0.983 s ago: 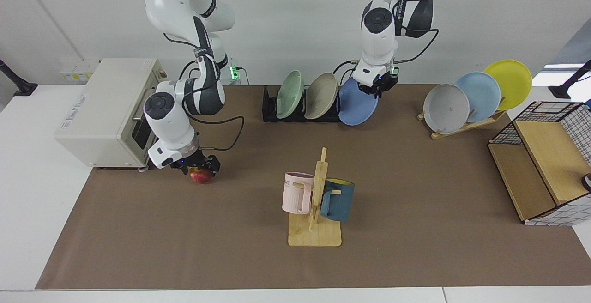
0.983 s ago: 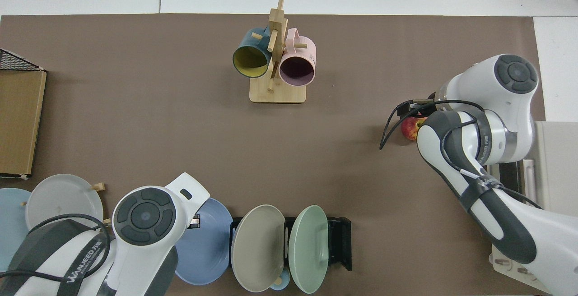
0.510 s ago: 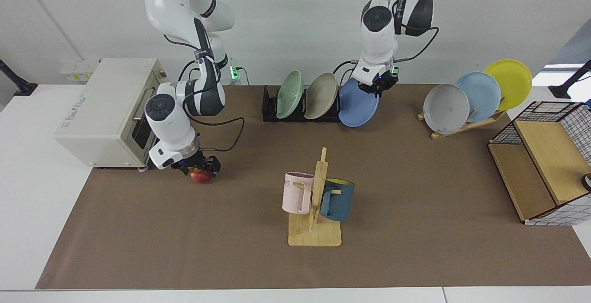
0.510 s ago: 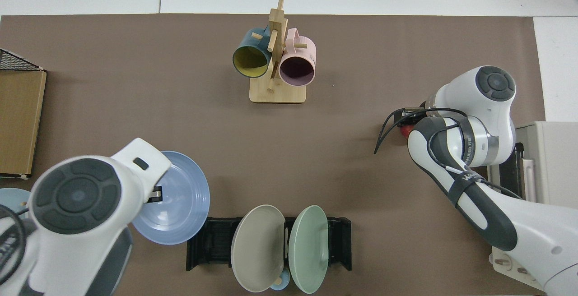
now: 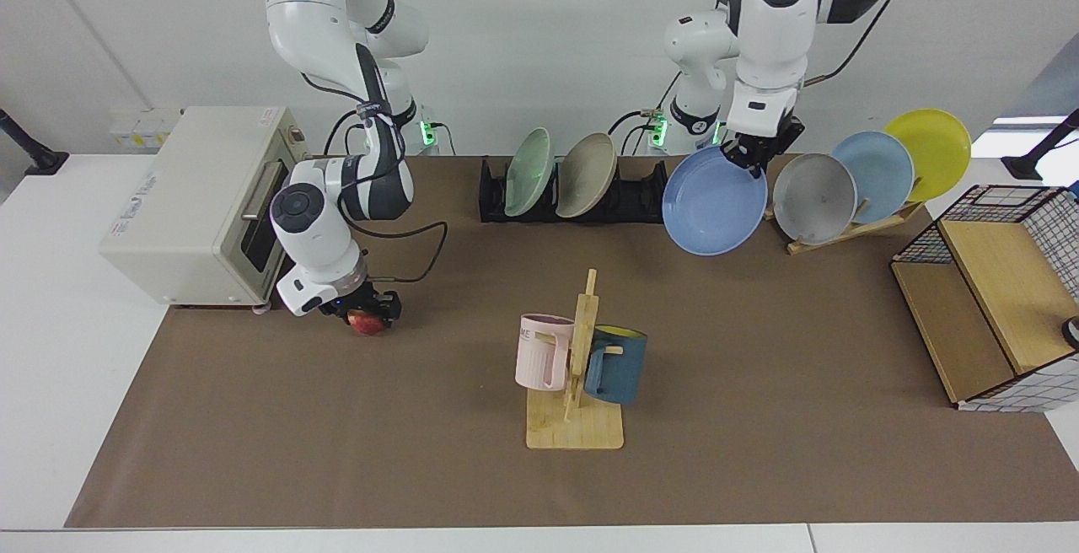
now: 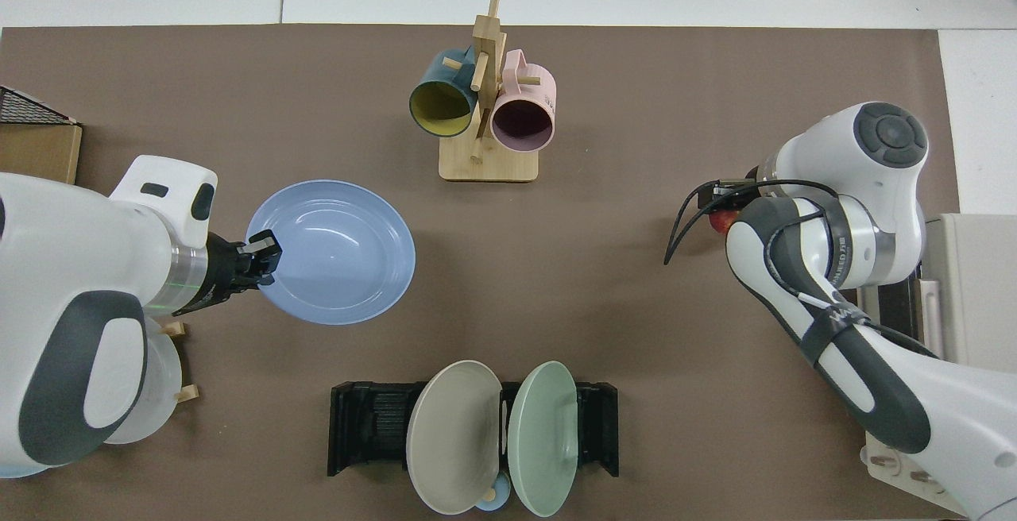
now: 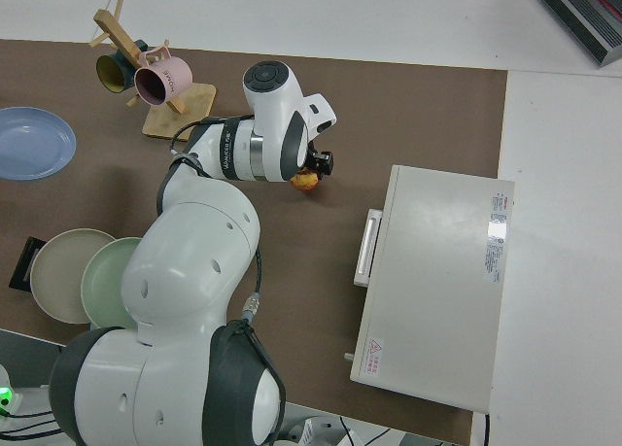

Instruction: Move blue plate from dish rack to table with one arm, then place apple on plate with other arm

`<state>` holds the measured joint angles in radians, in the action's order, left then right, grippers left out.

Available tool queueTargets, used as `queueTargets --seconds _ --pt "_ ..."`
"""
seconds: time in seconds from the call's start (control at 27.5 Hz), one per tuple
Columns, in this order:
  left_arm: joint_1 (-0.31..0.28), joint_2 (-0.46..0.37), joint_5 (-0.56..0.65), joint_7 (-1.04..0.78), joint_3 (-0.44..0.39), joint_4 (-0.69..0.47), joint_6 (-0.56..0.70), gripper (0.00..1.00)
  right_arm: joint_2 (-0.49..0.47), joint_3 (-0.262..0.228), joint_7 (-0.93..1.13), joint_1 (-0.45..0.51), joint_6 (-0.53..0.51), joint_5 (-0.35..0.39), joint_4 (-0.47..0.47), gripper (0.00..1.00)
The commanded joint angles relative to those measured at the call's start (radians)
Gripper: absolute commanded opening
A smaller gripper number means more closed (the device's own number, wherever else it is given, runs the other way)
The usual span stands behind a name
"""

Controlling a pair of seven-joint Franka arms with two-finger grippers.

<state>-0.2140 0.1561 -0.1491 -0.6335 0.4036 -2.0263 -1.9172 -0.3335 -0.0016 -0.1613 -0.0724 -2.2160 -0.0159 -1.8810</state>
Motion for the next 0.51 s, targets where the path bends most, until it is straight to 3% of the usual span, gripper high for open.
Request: queueTargets --seconds 0.0,0.15,0.33,0.47 --pt "0.050 -0.047 -0.041 -0.086 0.008 -0.043 -0.129 0.00 0.060 0.003 0.012 0.002 0.090 0.005 0.029 0.00" --pt "0.082 -0.101 -0.064 -0.107 0.012 -0.043 -0.189 0.00 0.106 0.003 0.012 0.002 0.145 0.005 0.036 0.00" --pt "0.197 -0.227 -0.026 -0.245 0.017 -0.045 -0.345 0.00 0.192 0.002 0.020 -0.001 0.226 0.016 0.037 0.00" --pt "0.211 -0.239 0.016 -0.288 0.020 -0.045 -0.379 0.00 0.240 0.002 0.019 -0.001 0.306 0.034 0.069 0.00"
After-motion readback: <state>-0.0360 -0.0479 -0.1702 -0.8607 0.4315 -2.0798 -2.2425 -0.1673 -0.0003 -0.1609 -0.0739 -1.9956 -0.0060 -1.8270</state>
